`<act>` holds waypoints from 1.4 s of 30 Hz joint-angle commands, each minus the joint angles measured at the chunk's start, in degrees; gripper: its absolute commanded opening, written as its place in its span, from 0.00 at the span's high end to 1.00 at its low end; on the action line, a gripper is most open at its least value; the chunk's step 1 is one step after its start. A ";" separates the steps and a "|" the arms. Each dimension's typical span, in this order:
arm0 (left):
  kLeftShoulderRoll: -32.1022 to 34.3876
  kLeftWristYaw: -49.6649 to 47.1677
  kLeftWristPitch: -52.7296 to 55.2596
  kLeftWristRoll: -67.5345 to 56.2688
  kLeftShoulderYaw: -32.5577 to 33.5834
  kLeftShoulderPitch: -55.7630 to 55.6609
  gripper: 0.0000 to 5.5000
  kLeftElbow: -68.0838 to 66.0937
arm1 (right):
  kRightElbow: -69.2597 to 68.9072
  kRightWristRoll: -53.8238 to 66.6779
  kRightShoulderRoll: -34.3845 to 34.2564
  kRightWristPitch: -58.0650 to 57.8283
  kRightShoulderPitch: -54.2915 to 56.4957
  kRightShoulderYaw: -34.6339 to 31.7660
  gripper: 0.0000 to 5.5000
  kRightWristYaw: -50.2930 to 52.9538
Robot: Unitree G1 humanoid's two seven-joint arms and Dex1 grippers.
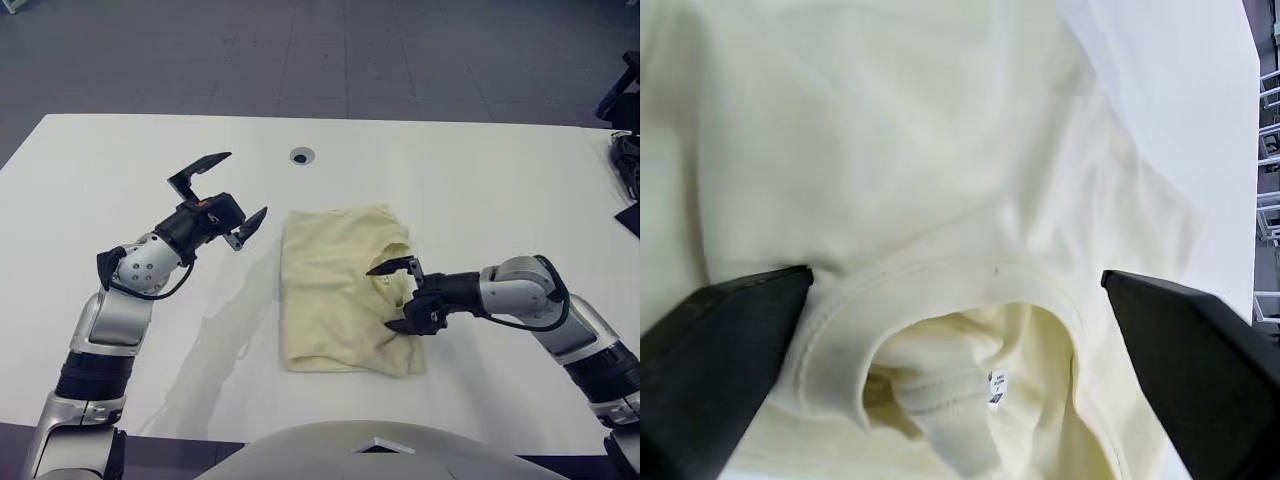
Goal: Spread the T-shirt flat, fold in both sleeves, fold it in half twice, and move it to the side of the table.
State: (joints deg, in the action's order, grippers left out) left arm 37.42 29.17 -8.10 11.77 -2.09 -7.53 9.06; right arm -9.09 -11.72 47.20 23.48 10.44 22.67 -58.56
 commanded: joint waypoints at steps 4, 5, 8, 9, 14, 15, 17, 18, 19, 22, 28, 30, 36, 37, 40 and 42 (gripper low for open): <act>0.96 0.72 -0.62 1.20 -0.59 0.43 0.02 -1.00 | 1.79 1.62 -5.94 0.15 3.40 -2.21 0.02 5.97; 0.98 0.81 -0.57 1.20 -0.61 0.48 0.02 -1.00 | 1.27 3.36 -7.05 -0.56 3.89 -3.26 0.02 6.86; 1.10 1.23 -0.87 0.97 -0.64 1.24 0.02 -0.35 | -0.53 9.09 -8.76 -2.91 4.95 -7.09 0.02 8.60; 1.24 1.58 -1.09 0.43 -0.40 1.90 0.02 0.45 | -1.39 11.86 -8.77 -3.47 4.99 -8.65 0.02 8.57; 2.91 5.71 -2.66 -3.33 -0.09 7.28 0.02 6.39 | 3.25 28.34 -12.07 -1.80 4.26 -16.86 0.02 7.98; 3.90 7.41 -3.70 -4.84 0.02 9.42 0.02 8.39 | 6.50 24.98 -11.04 3.77 2.83 -17.28 0.02 8.11; 6.22 9.89 -5.44 -6.30 1.18 14.39 0.02 12.39 | 10.91 17.89 -8.08 15.77 -0.77 -17.64 0.02 7.33; 7.42 10.30 -6.72 -5.32 2.17 16.93 0.02 13.79 | 12.01 16.45 -6.50 19.73 -2.41 -18.02 0.02 6.55; 8.38 10.49 -7.75 -4.17 2.93 18.69 0.02 14.66 | 12.60 15.99 -5.43 22.03 -3.39 -18.44 0.02 6.19; 11.95 11.21 -10.76 1.32 5.94 24.95 0.02 17.76 | 17.04 8.48 -0.60 33.29 -4.87 -20.44 0.02 7.51; 14.38 11.56 -14.79 7.02 7.59 29.60 0.02 20.52 | 18.80 -1.73 1.77 42.76 -5.64 -18.21 0.02 10.91; 14.84 12.07 -15.01 6.87 8.74 31.23 0.02 20.98 | 20.39 -5.15 2.28 44.93 -4.85 -17.78 0.02 12.16; 14.68 14.00 -16.75 8.54 3.19 32.38 0.02 18.86 | 19.82 -7.36 4.04 44.46 -6.56 -13.68 0.02 13.70; 14.40 14.38 -16.77 8.01 2.00 31.96 0.02 18.69 | 19.29 -6.80 4.29 43.75 -6.88 -12.97 0.02 13.82; 14.39 15.19 -17.10 8.75 -0.98 31.11 0.02 17.62 | 18.50 -6.63 5.30 42.23 -7.36 -11.04 0.02 13.70; 14.80 15.60 -17.09 9.59 -2.25 30.54 0.02 16.55 | 17.79 -6.33 6.19 41.20 -7.93 -9.78 0.02 13.49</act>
State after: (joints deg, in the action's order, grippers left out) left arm 51.63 43.73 -25.16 20.12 -2.73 23.72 27.30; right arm 9.73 -18.07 51.54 65.96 3.47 11.31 -44.27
